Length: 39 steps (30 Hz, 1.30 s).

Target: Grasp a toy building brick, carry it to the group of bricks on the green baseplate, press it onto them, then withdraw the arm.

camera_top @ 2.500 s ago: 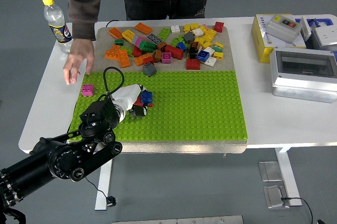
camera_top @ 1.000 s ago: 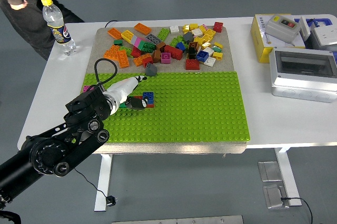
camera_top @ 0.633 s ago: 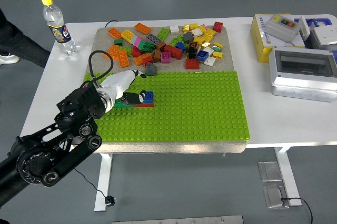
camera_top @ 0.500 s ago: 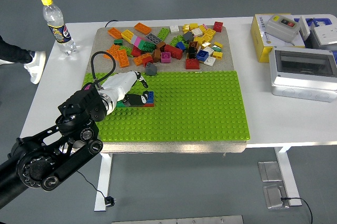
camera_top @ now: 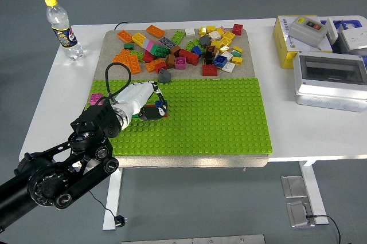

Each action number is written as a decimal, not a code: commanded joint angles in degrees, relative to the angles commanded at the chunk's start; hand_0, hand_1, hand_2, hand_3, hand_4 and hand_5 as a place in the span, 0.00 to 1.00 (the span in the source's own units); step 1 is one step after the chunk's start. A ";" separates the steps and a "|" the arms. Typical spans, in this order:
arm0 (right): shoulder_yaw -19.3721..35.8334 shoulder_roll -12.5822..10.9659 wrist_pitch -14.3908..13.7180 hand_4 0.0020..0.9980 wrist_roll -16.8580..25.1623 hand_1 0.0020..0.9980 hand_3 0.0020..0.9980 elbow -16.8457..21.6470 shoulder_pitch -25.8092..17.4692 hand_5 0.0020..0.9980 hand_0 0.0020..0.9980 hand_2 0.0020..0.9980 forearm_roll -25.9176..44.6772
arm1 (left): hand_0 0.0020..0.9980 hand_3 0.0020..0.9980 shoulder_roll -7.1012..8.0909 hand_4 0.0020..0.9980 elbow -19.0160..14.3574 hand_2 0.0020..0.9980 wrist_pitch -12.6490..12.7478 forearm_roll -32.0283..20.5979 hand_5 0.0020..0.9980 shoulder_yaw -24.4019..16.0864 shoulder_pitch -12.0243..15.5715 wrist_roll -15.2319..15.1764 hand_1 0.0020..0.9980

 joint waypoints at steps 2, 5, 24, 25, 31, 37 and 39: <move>-0.01 0.00 0.01 0.45 0.00 0.68 0.71 0.01 0.01 0.86 0.71 0.75 0.00 | 1.00 0.59 -0.10 0.51 0.60 0.95 0.19 -0.13 0.45 0.22 -0.01 -0.17 0.95; 0.01 0.00 0.02 0.45 0.01 0.68 0.71 0.03 0.02 0.86 0.71 0.75 -0.05 | 1.00 0.59 -0.30 0.51 1.85 0.95 0.61 -0.35 0.45 0.58 -0.05 -0.61 0.95; 0.00 -0.08 0.13 0.46 0.03 0.67 0.71 0.12 -0.01 0.85 0.71 0.75 0.00 | 0.99 0.59 -0.77 0.50 3.14 0.91 1.24 0.14 0.45 -0.12 0.63 -1.28 0.92; 0.01 -0.11 0.14 0.46 0.02 0.67 0.71 0.11 -0.05 0.85 0.71 0.75 0.03 | 0.99 0.59 -0.70 0.50 2.04 0.91 0.61 0.23 0.45 -0.71 0.78 -0.60 0.92; -0.05 -0.16 0.18 0.46 0.00 0.67 0.71 0.08 -0.24 0.85 0.71 0.75 0.14 | 0.99 0.59 -0.21 0.49 -3.21 0.90 -1.18 1.75 0.44 -3.96 1.56 1.49 0.91; -0.10 0.02 0.17 0.46 -0.03 0.67 0.71 0.01 -0.48 0.85 0.71 0.75 0.07 | 0.98 0.65 1.23 0.45 -5.56 0.90 0.57 0.47 0.41 -7.33 2.41 -1.75 0.90; -0.10 0.11 0.17 0.46 -0.02 0.67 0.71 -0.03 -0.60 0.85 0.71 0.75 0.14 | 0.98 0.65 2.09 0.45 -4.92 0.90 1.66 -1.09 0.41 -8.70 3.05 -3.93 0.90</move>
